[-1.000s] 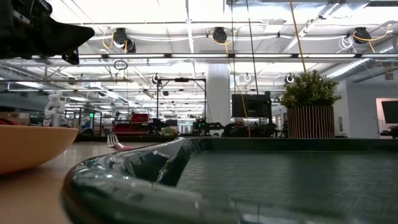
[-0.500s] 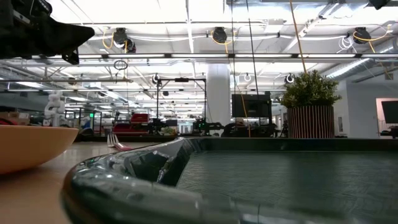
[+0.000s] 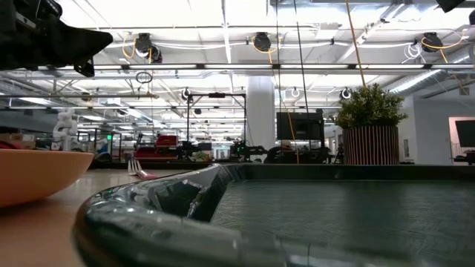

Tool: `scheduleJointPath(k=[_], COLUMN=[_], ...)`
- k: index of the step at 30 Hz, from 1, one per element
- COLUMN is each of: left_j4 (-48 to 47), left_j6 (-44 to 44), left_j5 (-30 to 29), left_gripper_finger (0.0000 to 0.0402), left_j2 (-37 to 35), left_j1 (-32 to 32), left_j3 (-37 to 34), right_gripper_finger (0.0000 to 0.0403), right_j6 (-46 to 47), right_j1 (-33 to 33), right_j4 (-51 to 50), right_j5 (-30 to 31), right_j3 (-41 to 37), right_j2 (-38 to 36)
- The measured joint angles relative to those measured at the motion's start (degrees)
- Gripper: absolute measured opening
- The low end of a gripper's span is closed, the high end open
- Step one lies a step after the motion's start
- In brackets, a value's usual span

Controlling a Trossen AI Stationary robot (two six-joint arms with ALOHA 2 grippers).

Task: Pick and place plate/cup/fork/spoon on tray
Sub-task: Put the brown cup on the top right of the black tray

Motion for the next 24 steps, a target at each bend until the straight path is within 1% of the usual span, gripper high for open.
scheduleJointPath(k=[5,10,17,20,24], left_j4=[0.0,0.0,0.02,0.02,0.02], left_j6=[0.0,0.01,0.02,0.02,0.02], left_j5=[0.0,0.0,0.0,0.0,0.0], left_gripper_finger=[0.0024,0.0024,0.0024,0.0024,0.0024], left_j2=[0.0,0.0,0.0,0.0,0.0], left_j1=[-0.02,-0.02,-0.02,-0.02,-0.02], left_j3=[0.0,0.0,0.0,0.0,0.0], right_gripper_finger=[0.0006,0.0006,0.0008,0.0018,0.0048], right_j6=[2.22,3.01,2.87,2.85,2.87], right_j1=[0.0,0.0,0.02,0.02,0.02], right_j4=[0.08,0.65,2.24,2.12,2.01], right_j5=[1.67,1.52,-1.57,-1.44,-0.99], right_j3=[0.0,-1.7,-5.81,-6.24,-6.29], right_j2=[-2.34,-3.87,-5.1,-4.98,-5.02])
